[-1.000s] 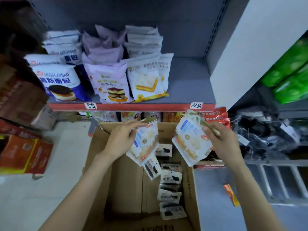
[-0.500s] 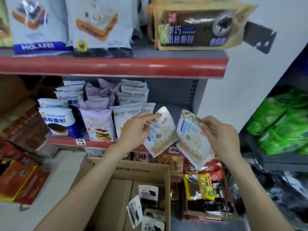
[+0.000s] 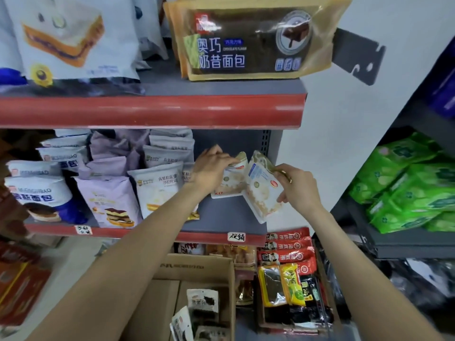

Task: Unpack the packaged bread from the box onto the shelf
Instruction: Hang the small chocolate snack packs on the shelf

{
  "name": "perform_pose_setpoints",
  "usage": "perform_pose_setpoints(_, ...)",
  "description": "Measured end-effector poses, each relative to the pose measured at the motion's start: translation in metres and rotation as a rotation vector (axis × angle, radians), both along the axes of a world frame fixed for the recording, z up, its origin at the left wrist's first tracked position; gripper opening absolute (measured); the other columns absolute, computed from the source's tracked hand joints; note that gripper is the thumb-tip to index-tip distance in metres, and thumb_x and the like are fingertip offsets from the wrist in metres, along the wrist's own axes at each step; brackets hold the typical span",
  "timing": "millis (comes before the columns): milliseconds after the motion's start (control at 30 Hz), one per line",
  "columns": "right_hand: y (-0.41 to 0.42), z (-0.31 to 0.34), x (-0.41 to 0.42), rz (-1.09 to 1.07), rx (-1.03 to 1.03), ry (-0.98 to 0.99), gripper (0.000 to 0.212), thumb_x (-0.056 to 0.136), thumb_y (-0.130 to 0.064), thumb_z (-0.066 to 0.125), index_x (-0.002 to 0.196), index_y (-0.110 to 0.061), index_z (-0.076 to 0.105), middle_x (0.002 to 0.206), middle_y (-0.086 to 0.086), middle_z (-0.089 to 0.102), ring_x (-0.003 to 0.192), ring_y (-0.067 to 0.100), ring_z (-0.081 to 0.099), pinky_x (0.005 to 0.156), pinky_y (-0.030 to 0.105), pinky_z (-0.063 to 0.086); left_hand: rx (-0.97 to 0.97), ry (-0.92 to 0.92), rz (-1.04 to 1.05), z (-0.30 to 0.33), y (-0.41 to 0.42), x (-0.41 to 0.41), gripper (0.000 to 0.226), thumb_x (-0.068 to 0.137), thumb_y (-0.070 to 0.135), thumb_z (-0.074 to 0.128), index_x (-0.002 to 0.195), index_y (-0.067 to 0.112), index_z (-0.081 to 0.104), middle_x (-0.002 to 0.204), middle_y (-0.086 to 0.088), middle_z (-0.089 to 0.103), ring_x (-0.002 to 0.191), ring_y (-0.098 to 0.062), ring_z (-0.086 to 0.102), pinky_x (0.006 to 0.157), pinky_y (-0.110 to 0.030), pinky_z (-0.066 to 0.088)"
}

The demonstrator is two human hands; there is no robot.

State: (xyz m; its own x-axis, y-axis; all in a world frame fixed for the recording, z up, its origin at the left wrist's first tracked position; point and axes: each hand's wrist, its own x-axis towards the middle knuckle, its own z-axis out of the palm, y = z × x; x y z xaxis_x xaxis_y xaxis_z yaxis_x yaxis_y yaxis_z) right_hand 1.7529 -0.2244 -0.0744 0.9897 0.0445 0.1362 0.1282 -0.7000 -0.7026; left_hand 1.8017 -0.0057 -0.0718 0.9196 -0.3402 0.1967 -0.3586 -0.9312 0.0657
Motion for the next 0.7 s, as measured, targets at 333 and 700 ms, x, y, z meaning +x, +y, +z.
perform_pose_setpoints(333, 0.014, -0.033, 0.016, -0.189, -0.007, -0.086, 0.017, 0.094, -0.022, 0.053, 0.109, -0.018, 0.061, 0.079, 0.003, 0.072, 0.069, 0.020, 0.068, 0.066, 0.033, 0.053, 0.129, -0.085, 0.041, -0.039, 0.008, 0.003, 0.066, 0.066, -0.010, 0.062, 0.128, 0.011, 0.053, 0.125, -0.010, 0.051, 0.115, -0.030, 0.048, 0.084, -0.035, 0.044)
perform_pose_setpoints(700, 0.023, -0.068, 0.034, -0.285, -0.036, -0.304, 0.017, 0.098, -0.024, 0.042, 0.107, -0.014, 0.051, 0.075, 0.011, 0.071, 0.071, 0.034, 0.065, 0.067, 0.041, 0.052, 0.150, -0.186, 0.045, -0.051, 0.012, 0.034, 0.065, 0.077, 0.001, 0.066, 0.136, 0.000, 0.039, 0.135, -0.016, 0.042, 0.127, -0.032, 0.037, 0.109, -0.036, 0.026)
